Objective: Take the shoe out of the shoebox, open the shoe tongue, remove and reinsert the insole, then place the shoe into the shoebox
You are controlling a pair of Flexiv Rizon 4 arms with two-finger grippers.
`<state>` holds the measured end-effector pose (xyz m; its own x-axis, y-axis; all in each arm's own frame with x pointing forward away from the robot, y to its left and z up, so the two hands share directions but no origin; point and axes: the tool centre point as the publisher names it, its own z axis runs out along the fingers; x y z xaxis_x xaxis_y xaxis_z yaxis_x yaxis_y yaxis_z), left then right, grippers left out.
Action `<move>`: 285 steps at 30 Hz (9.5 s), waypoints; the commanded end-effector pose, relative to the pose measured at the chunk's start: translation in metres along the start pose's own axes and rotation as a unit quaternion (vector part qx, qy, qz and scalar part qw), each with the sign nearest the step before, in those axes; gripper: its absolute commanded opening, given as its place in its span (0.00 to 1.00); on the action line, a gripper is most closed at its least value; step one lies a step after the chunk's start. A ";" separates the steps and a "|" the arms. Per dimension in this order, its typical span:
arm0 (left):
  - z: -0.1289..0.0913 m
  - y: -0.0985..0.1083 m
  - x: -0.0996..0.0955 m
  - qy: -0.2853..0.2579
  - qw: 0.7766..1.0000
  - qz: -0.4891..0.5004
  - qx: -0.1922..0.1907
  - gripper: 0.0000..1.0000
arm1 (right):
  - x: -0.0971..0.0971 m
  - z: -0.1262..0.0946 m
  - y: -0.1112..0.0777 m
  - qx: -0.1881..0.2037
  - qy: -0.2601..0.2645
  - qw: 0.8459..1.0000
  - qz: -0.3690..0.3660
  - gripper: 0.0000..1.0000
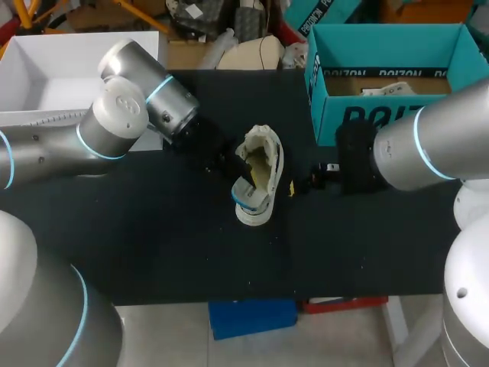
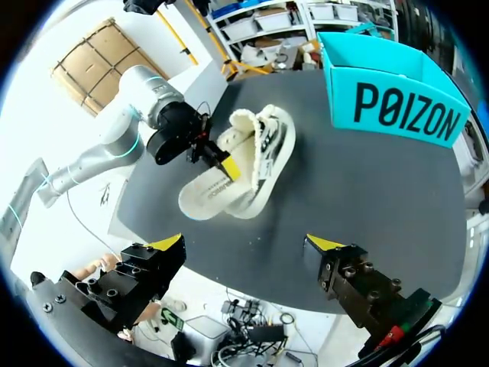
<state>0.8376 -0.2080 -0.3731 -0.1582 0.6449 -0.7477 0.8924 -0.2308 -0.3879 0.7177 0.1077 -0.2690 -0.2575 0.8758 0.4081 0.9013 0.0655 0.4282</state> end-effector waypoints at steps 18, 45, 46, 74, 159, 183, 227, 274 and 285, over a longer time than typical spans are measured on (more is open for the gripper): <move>-0.018 -0.063 -0.017 0.021 0.999 0.011 0.027 0.40 | 0.002 0.001 0.000 0.000 -0.003 1.000 0.001 1.00; -0.005 -0.043 -0.003 -0.026 0.999 -0.011 0.016 0.00 | 0.002 0.001 0.000 0.000 -0.003 1.000 0.001 1.00; -0.005 -0.040 -0.003 -0.028 0.999 -0.011 0.014 0.00 | 0.002 0.001 0.000 0.000 -0.003 1.000 0.001 1.00; 0.018 0.004 -0.004 0.109 0.992 0.008 -0.069 0.00 | 0.002 0.001 0.000 0.000 -0.003 1.000 0.001 1.00; -0.102 0.053 -0.077 -0.039 0.953 -0.091 -0.286 0.00 | 0.002 0.001 0.000 0.000 -0.003 1.000 0.001 1.00; -0.033 0.052 -0.034 0.115 0.964 -0.117 -0.208 0.00 | 0.002 0.001 0.000 0.000 -0.003 1.000 0.001 1.00; -0.133 -0.042 -0.003 0.174 0.932 -0.224 -0.227 1.00 | 0.002 0.001 0.000 0.000 -0.003 1.000 0.001 1.00; -0.141 -0.052 0.013 0.013 0.840 -0.481 -0.250 1.00 | 0.002 0.001 0.000 0.000 -0.003 1.000 0.001 1.00; -0.141 -0.052 0.013 0.013 0.840 -0.481 -0.250 1.00 | 0.002 0.001 0.000 0.000 -0.003 1.000 0.001 1.00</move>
<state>0.8494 -0.0849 -0.2855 -0.9041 0.3770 -0.2010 0.4241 0.7345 -0.5298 0.7175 0.1075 -0.2684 -0.2564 0.8765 0.4074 0.9018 0.0653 0.4271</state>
